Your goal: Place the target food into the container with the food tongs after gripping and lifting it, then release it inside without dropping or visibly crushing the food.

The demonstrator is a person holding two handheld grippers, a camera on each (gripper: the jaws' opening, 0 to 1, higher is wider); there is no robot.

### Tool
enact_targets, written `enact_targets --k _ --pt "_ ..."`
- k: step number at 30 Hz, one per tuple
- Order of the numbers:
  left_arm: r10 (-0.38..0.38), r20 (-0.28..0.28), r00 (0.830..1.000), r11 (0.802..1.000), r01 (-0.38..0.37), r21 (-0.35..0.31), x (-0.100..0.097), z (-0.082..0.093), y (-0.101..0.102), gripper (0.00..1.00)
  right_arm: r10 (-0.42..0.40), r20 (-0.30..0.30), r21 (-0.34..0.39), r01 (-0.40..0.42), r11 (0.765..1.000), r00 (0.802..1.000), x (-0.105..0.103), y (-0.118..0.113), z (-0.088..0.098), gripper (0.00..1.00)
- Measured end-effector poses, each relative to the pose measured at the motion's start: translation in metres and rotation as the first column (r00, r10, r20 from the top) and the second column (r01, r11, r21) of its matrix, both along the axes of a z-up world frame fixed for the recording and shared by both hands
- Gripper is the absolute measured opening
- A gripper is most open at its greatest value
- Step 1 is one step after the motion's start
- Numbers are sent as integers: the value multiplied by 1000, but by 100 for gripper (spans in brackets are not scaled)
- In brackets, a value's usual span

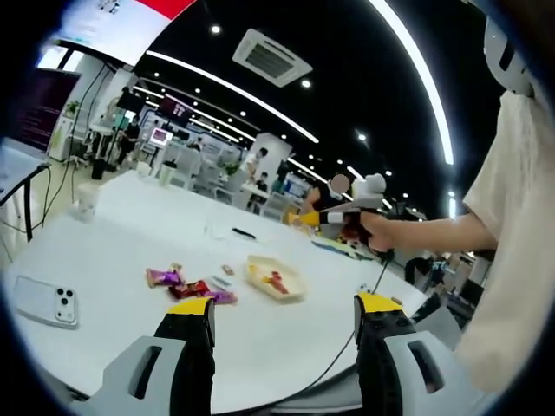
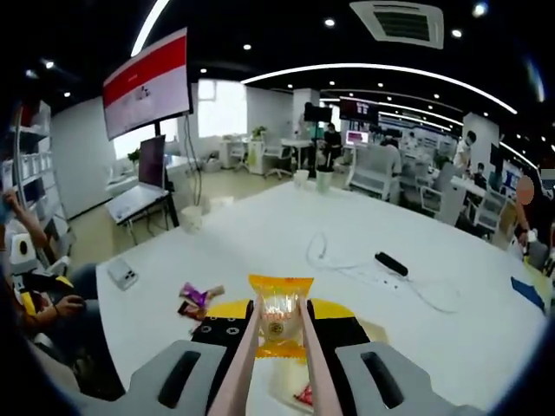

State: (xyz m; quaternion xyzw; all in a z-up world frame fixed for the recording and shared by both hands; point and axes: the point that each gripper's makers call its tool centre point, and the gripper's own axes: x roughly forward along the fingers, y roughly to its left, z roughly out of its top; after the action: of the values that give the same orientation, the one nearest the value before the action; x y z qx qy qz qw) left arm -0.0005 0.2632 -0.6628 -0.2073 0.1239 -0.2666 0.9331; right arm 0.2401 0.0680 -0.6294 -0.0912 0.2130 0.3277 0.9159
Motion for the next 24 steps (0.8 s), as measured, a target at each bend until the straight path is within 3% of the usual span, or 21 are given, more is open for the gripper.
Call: enact_targets --k 7,24 --pt "18 16 1000 1000 -18 -4 1 4 7 65 1 27 -3 -1 1000 1000 2 0 12 23" --pt "-43 11 999 999 43 -7 5 3 -24 65 -44 49 -4 45 999 998 14 -36 18 23"
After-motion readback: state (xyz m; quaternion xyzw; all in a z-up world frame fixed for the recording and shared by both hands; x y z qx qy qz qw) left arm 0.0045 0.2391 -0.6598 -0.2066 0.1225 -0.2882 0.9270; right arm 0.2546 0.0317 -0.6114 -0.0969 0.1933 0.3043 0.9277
